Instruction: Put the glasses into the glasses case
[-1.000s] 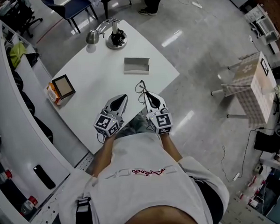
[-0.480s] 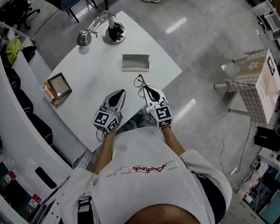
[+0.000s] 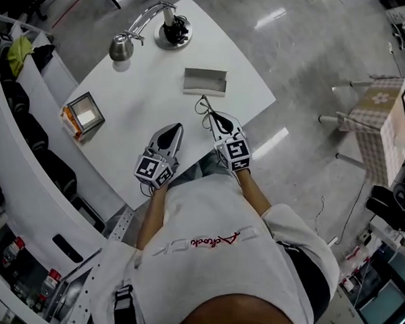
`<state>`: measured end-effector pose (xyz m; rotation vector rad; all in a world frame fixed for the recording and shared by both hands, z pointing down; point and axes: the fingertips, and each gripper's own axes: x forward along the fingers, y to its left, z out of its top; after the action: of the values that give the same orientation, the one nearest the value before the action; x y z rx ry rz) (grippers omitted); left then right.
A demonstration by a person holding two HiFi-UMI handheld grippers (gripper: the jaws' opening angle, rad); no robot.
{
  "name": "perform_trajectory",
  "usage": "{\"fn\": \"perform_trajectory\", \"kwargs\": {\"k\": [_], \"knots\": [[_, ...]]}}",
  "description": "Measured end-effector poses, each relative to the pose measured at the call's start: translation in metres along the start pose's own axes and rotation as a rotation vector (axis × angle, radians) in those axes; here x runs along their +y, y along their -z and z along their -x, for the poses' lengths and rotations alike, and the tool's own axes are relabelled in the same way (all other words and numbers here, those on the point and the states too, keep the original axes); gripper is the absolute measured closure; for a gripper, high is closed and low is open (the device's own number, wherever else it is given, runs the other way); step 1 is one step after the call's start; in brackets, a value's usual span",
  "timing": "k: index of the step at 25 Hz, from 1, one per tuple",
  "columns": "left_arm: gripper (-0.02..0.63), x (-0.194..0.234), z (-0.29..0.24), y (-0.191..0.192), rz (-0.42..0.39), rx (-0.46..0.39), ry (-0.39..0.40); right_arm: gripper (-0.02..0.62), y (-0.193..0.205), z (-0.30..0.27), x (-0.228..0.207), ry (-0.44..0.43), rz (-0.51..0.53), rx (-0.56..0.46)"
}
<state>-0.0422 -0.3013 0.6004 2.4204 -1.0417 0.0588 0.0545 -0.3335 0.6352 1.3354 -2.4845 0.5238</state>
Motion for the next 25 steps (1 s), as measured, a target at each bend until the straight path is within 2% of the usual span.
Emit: {"fn": "perform_trajectory", "kwargs": {"k": [9, 18, 21, 25], "knots": [[0.597, 0.007, 0.006, 0.002, 0.028, -0.004, -0.046, 0.586, 0.006, -0.048, -0.037, 0.01, 0.031, 0.053], [0.597, 0.006, 0.005, 0.004, 0.045, -0.012, -0.049, 0.586, 0.003, -0.095, -0.072, -0.005, 0.128, 0.13], [0.597, 0.004, 0.005, 0.004, 0.048, -0.009, -0.042, 0.586, 0.001, -0.104, -0.067, -0.047, 0.219, 0.164], [0.597, 0.006, 0.005, 0.004, 0.05, -0.012, -0.04, 0.586, 0.004, -0.112, -0.057, -0.098, 0.448, 0.225]]}}
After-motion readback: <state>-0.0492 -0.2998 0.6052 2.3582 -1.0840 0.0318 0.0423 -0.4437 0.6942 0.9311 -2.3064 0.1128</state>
